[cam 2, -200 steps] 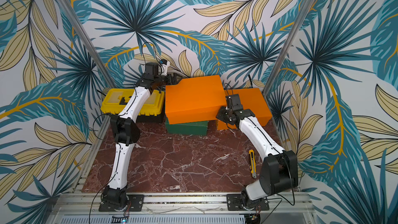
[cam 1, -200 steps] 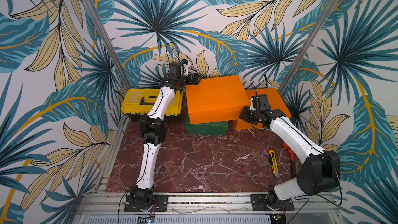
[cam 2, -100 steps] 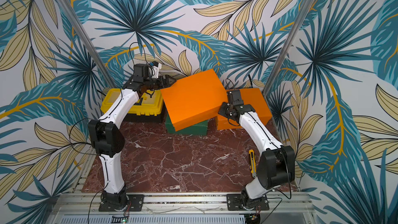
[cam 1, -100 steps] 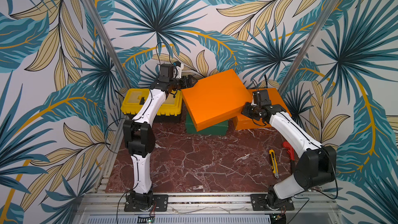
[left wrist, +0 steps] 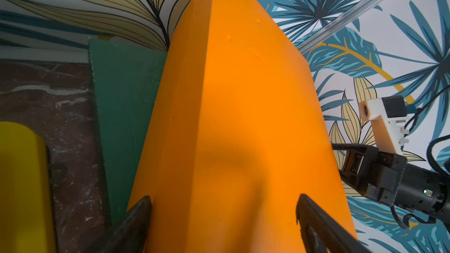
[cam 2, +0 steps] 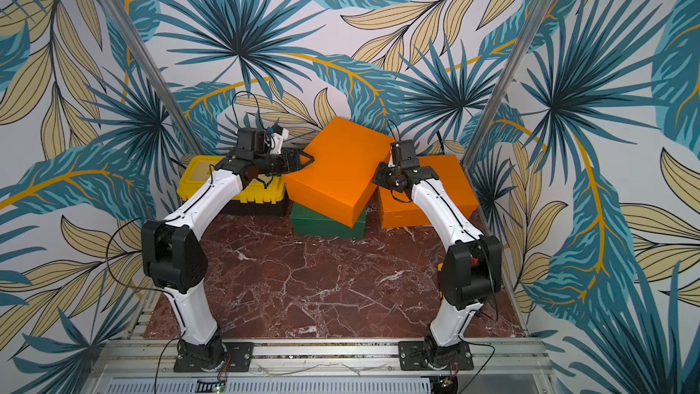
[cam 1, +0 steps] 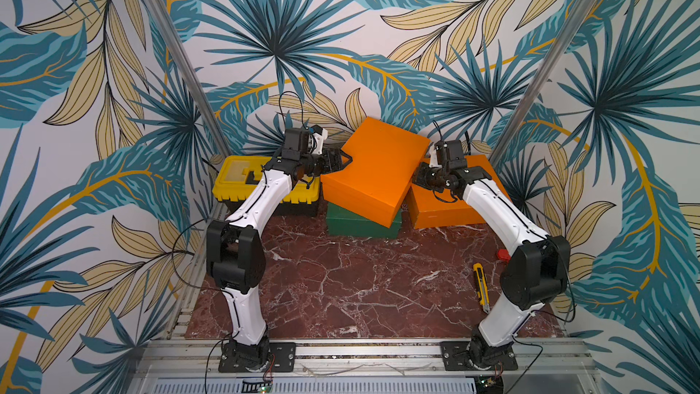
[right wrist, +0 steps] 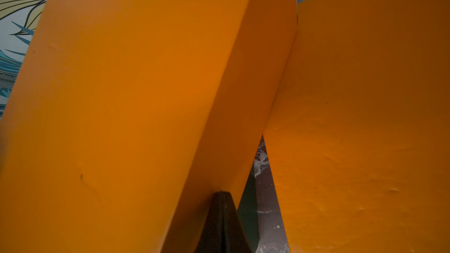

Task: Stack the shoeboxes
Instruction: Adjust the shoebox.

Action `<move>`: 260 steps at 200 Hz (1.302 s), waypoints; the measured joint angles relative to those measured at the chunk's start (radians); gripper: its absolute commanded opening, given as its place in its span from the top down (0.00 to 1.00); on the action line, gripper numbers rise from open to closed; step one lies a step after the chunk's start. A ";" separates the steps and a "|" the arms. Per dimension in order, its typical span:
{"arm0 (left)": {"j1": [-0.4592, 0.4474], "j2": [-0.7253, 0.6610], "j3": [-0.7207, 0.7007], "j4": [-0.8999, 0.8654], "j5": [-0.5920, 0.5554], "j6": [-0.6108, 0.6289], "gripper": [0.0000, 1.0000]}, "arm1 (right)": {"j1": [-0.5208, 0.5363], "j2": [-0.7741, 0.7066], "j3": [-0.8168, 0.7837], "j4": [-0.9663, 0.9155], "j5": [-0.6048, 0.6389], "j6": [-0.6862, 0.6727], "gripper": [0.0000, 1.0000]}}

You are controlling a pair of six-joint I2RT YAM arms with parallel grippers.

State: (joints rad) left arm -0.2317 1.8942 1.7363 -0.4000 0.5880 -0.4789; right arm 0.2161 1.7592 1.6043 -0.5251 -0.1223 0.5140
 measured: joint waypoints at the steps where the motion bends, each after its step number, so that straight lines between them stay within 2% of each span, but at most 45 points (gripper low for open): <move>1: 0.000 0.000 -0.002 0.000 0.000 -0.001 0.07 | 0.000 0.000 0.000 0.000 0.000 0.000 0.94; 84: -0.002 -0.095 -0.081 0.000 0.006 -0.031 0.08 | -0.004 0.009 -0.042 0.000 -0.006 -0.010 0.94; 138: -0.002 -0.213 -0.074 0.003 -0.102 -0.037 0.06 | -0.038 -0.019 -0.072 0.000 -0.001 -0.014 0.94; 184: -0.005 -0.148 -0.024 0.019 -0.132 -0.051 0.07 | -0.053 -0.031 -0.046 0.003 0.002 -0.025 0.94; 260: -0.066 -0.013 0.017 0.009 -0.158 -0.063 0.07 | -0.063 0.140 0.136 0.007 -0.096 0.017 0.93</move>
State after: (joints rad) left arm -0.2974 1.8816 1.7531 -0.3912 0.4301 -0.5423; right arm 0.1528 1.8996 1.7401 -0.5182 -0.2180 0.5312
